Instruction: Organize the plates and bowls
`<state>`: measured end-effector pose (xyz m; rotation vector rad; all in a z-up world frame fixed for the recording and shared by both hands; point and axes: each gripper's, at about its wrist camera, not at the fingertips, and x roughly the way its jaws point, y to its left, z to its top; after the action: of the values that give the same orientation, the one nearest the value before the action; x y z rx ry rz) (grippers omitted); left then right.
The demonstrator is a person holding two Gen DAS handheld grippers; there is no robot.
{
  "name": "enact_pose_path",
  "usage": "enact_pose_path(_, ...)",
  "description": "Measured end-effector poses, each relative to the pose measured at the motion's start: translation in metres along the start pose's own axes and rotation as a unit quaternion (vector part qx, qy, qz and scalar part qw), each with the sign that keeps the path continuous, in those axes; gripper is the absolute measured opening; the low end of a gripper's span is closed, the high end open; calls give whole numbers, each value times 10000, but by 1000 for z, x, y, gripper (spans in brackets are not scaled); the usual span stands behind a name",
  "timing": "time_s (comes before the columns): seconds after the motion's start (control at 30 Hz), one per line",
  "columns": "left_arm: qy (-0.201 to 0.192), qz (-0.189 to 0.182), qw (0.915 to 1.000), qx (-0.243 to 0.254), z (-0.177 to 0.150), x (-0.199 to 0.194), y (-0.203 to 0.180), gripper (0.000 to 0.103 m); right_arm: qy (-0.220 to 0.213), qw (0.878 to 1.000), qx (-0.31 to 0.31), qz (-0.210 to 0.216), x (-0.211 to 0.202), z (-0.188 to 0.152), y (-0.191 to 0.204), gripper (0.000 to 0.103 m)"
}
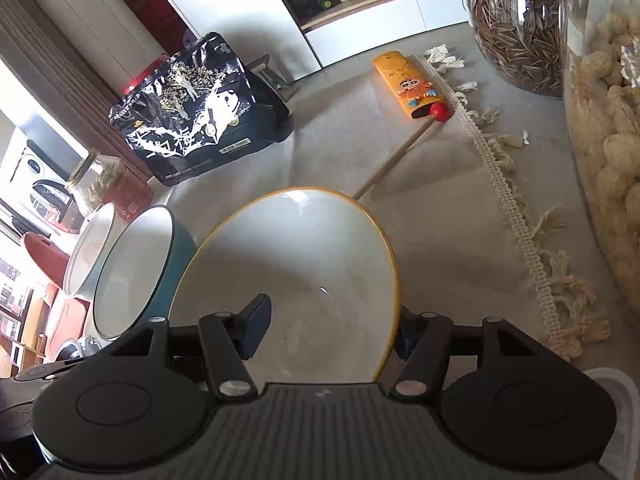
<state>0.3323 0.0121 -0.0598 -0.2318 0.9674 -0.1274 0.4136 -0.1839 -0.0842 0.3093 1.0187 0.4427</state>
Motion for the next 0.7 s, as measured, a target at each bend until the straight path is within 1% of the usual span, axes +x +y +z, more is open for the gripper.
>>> enact_pose_path(0.1,89,72,9999,-30,-14,-19,9,24,49,9997,-220,-6,-9,-20,21,63)
enact_pose_path(0.17,62,152,9999,1,-24,-34,14,24,152,9994,-314,-1,-11,-34,33,63)
enact_pose_path(0.3,-11,290,9996,-22,-43,-60,28,24,446,9982,-308,241,-13,-62,51,63)
enact_pose_path(0.43,155,387,9989,-210,-61,-72,43,24,586,9964,-456,419,-18,-88,71,64)
enact_pose_path(0.53,180,344,9989,-268,-72,-78,51,23,611,9953,-599,459,-23,-102,82,65)
enact_pose_path(0.7,186,230,9990,-346,-78,-84,57,23,777,9930,-765,454,-30,-114,90,66)
